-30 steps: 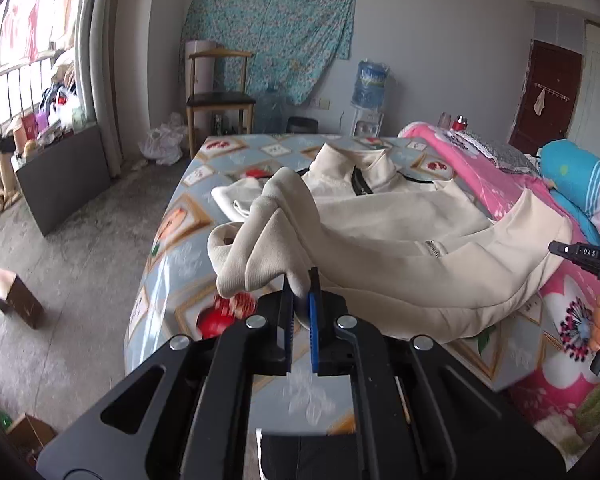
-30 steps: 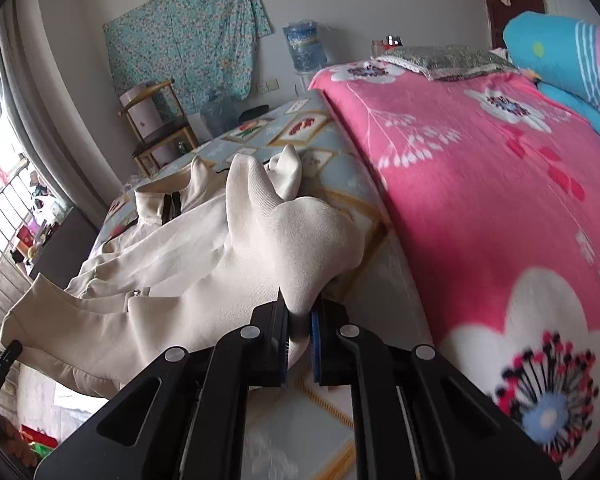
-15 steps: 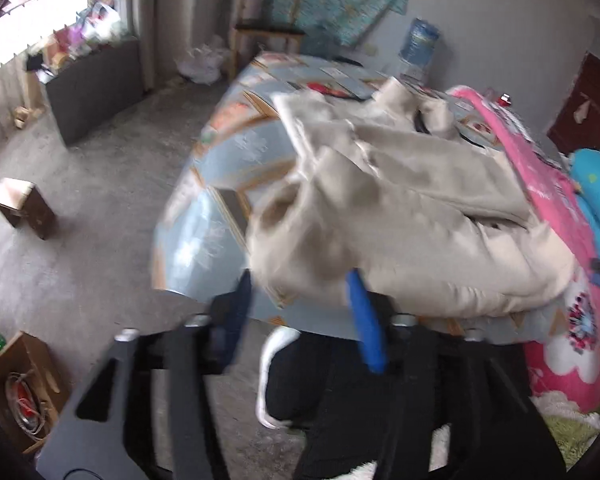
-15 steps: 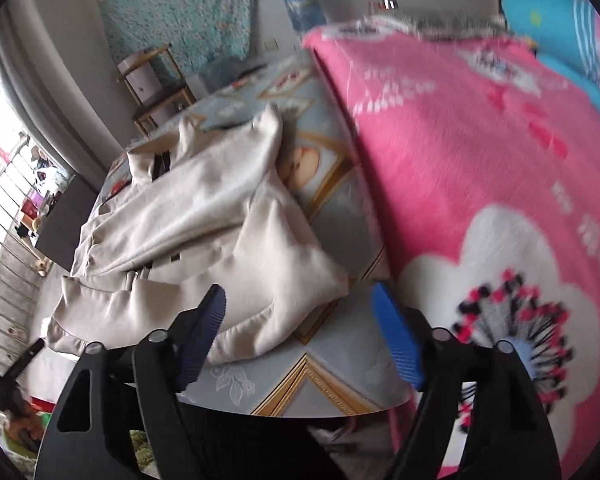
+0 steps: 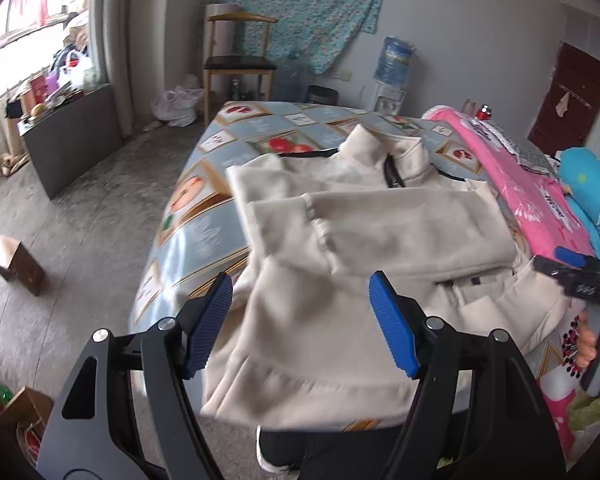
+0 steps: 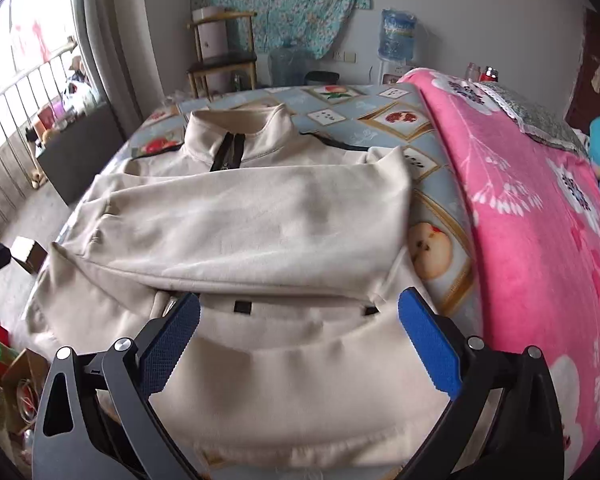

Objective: Fold large clothes

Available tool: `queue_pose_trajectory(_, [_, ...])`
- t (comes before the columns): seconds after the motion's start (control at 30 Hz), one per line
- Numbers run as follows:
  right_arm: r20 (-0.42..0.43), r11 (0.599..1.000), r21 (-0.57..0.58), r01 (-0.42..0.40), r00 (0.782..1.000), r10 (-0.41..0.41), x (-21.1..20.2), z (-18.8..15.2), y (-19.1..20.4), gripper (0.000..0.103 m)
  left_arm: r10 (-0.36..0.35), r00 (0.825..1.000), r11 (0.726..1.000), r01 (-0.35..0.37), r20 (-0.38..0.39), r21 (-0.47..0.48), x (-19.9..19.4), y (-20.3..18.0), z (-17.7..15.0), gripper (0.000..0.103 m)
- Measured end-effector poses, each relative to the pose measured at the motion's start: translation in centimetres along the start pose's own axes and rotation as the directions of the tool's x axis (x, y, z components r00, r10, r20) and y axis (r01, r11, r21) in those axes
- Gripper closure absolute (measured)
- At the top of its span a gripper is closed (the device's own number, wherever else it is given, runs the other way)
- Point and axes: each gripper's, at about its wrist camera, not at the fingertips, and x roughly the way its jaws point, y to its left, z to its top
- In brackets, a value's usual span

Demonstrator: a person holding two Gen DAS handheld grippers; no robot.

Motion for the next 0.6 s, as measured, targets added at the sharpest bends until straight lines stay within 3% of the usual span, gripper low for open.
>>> queue_pose_trajectory(0.2, [0.032, 1.0, -0.029, -0.004, 0.999, 0.004, 2.7, 4.1, 0.4, 0.006, -0.025, 0.998, 0.998, 0.029, -0.062, 0.064, 5.3, -2.8, 5.1, 0.035])
queue_pose_trajectory(0.33, [0.049, 0.992, -0.055, -0.113, 0.992, 0.116, 4.3, 9.6, 0.0, 0.006, -0.059, 0.991, 0.996, 0.066, -0.116, 0.061, 9.8, -3.7, 9.6, 0.035])
queue_pose_trajectory(0.43, [0.018, 0.984, -0.057, -0.171, 0.985, 0.172, 6.6, 13.8, -0.3, 0.006, -0.101, 0.983, 0.994, 0.105, -0.155, 0.02, 13.6, -3.9, 13.2, 0.035])
queue_pose_trajectory(0.6, [-0.11, 0.978, 0.002, -0.21, 0.972, 0.209, 13.3, 20.7, -0.5, 0.006, -0.137, 0.967, 0.99, 0.13, -0.214, -0.047, 20.4, -4.5, 18.9, 0.035])
